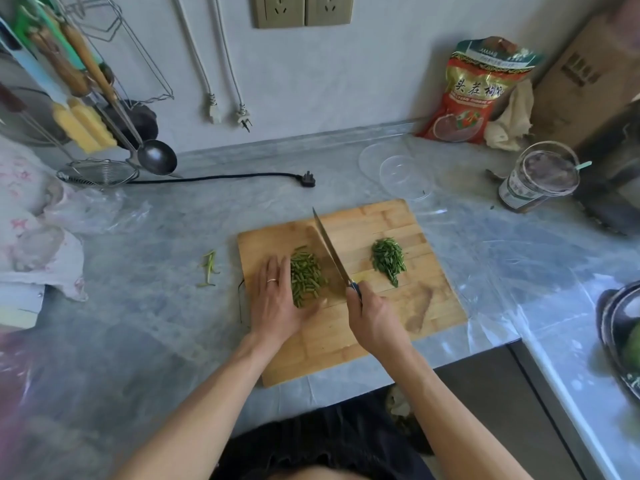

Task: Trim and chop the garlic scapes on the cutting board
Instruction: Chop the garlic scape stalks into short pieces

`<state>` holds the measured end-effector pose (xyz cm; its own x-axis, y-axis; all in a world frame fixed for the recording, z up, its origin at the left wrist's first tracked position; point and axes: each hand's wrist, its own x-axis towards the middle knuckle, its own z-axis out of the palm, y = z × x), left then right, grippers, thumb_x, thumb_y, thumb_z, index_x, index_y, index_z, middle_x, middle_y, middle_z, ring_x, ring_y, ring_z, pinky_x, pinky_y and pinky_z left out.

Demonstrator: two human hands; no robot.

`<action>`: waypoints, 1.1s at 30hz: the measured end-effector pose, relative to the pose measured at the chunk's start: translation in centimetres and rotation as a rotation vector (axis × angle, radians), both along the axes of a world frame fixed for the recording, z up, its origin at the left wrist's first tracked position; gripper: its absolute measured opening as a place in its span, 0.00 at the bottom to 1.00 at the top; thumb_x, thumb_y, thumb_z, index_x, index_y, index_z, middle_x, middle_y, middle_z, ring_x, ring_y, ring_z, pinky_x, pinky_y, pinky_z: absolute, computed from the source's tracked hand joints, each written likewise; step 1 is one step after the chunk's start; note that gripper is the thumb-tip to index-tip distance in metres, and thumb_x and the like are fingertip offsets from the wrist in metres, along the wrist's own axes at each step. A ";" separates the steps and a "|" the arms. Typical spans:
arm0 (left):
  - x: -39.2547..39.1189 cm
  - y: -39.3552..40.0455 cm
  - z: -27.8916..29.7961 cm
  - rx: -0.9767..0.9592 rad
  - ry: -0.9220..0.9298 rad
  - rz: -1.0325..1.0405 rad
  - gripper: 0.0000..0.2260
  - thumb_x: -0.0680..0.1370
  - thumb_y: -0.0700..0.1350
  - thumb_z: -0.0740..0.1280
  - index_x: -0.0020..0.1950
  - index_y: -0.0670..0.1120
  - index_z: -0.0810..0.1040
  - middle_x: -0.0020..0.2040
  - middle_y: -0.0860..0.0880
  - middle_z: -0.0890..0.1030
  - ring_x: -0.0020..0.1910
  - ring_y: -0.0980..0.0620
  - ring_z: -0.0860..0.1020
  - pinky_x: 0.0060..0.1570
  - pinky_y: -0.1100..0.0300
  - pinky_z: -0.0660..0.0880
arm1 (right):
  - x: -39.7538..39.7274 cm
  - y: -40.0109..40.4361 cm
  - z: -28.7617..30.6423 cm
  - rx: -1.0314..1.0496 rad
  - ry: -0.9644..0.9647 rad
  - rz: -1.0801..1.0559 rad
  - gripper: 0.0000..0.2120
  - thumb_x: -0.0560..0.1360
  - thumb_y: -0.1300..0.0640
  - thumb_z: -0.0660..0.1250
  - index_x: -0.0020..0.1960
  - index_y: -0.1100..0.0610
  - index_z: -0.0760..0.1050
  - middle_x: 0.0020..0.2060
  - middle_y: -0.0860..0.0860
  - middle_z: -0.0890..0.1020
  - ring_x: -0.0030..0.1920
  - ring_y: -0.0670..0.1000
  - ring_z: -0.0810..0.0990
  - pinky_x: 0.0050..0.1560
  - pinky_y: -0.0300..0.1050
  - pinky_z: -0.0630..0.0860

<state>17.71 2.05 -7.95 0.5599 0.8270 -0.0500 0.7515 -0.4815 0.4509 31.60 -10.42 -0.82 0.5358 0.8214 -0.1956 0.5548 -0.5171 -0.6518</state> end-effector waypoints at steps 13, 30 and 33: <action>2.7 3.5 0.0 0.076 0.072 -0.097 0.51 0.68 0.79 0.57 0.79 0.45 0.58 0.80 0.40 0.57 0.79 0.41 0.53 0.77 0.43 0.50 | 5.1 1.0 0.3 0.051 0.021 0.158 0.15 0.83 0.52 0.56 0.40 0.59 0.65 0.26 0.52 0.68 0.25 0.54 0.65 0.28 0.49 0.59; 0.3 -1.4 0.8 -0.069 -0.302 0.218 0.35 0.76 0.66 0.60 0.76 0.46 0.65 0.74 0.48 0.70 0.71 0.52 0.69 0.69 0.56 0.69 | 4.4 0.7 -1.4 0.133 0.066 0.354 0.14 0.83 0.52 0.57 0.39 0.55 0.64 0.24 0.50 0.66 0.23 0.53 0.63 0.26 0.46 0.57; 0.6 -1.9 0.7 -0.101 -0.324 0.220 0.35 0.75 0.66 0.63 0.76 0.50 0.64 0.74 0.52 0.70 0.71 0.53 0.69 0.68 0.52 0.70 | 4.4 0.4 -1.4 0.139 0.077 0.336 0.14 0.83 0.52 0.57 0.39 0.54 0.63 0.24 0.51 0.67 0.24 0.55 0.64 0.26 0.47 0.58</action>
